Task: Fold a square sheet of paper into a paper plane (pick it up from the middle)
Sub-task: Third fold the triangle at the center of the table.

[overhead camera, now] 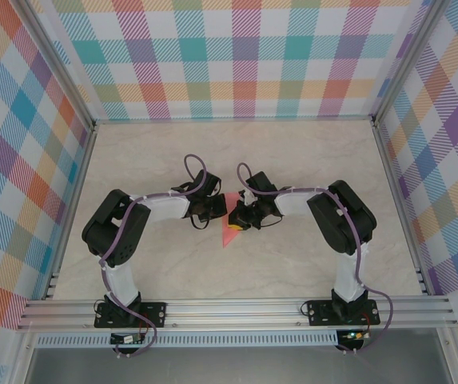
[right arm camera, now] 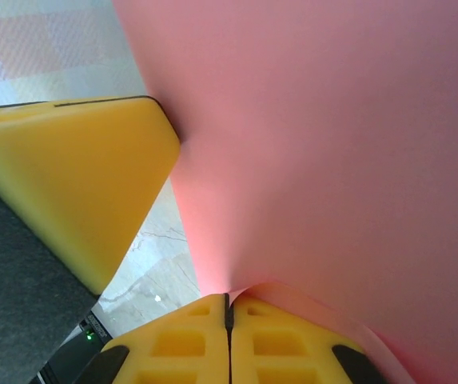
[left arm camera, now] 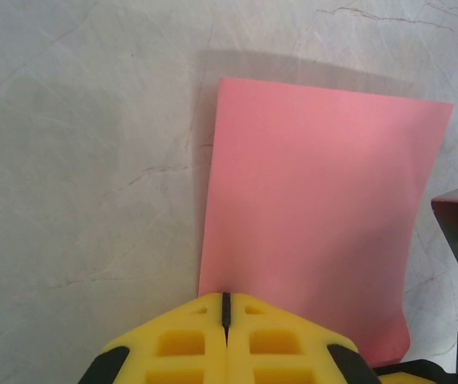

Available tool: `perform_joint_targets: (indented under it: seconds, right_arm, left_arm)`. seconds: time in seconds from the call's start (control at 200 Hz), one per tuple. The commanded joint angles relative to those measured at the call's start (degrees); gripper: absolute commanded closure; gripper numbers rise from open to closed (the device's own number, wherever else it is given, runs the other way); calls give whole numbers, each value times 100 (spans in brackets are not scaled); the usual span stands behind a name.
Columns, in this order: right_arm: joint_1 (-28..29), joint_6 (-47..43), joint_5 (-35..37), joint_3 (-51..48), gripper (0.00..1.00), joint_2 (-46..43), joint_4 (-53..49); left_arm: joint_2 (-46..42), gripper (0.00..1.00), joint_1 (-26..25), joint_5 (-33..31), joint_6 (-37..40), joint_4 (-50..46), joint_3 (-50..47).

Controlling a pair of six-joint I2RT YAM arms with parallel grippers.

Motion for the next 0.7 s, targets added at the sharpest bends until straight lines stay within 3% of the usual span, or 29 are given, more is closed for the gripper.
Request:
perform_joint_targets:
  seconds: [0.0,0.17,0.435,0.695]
  right_arm:
    - [25,-13,10,105,94,170,-62]
    - [18,-42,95,88,94,216,-160]
    - [23,-44,132,123,71,306,-272]
    - [21,-55,170,114,65,309,-297]
  left_arm:
    - [176,100,56,81,11,-147,-125]
    - [163,100,60,77,5,-145,-123]
    - [-333,100,207,-106,-186,-346,-156]
    - [-810,100,416,-75,-234,-463,-365]
